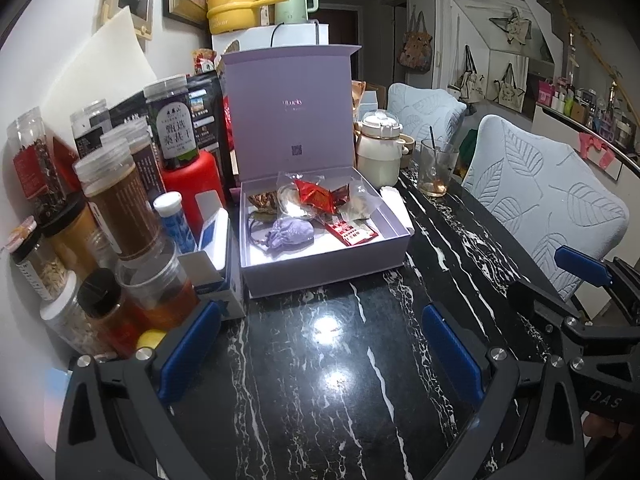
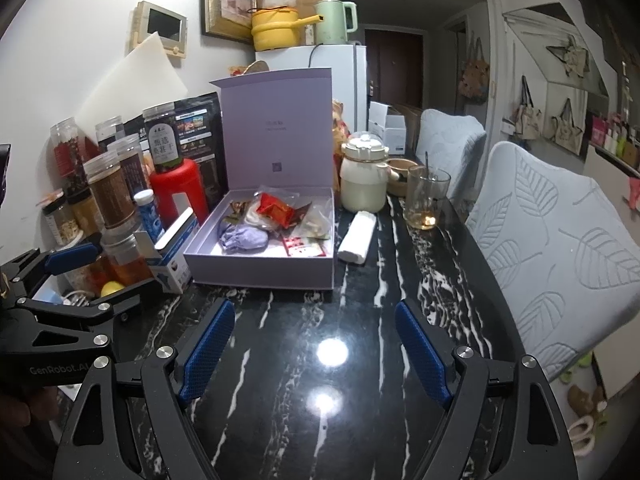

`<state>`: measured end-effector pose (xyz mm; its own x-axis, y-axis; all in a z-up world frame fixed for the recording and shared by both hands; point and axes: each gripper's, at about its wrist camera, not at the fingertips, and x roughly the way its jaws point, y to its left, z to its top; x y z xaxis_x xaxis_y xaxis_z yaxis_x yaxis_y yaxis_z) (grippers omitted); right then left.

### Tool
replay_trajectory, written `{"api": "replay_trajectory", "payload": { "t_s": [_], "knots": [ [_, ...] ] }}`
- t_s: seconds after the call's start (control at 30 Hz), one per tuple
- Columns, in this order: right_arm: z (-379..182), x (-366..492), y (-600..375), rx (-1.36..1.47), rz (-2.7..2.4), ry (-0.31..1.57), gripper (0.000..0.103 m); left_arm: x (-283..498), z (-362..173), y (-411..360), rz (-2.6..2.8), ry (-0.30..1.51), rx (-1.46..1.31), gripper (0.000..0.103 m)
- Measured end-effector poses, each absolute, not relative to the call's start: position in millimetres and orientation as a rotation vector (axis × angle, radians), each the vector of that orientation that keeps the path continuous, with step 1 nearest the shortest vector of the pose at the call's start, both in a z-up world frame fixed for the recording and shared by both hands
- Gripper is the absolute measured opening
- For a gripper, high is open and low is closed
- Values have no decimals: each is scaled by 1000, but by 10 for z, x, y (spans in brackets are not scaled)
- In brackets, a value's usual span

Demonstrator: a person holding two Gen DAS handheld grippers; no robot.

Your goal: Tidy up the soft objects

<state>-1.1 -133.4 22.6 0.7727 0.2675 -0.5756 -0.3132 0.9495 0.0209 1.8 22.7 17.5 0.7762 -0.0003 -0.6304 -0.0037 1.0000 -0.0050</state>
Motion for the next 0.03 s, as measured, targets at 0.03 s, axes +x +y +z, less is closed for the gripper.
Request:
{"api": "replay_trajectory", "payload": {
  "t_s": [0.03],
  "knots": [
    [211, 2, -1337, -76, 314, 617, 83, 34, 161, 233, 1, 689, -10, 102]
  ]
}}
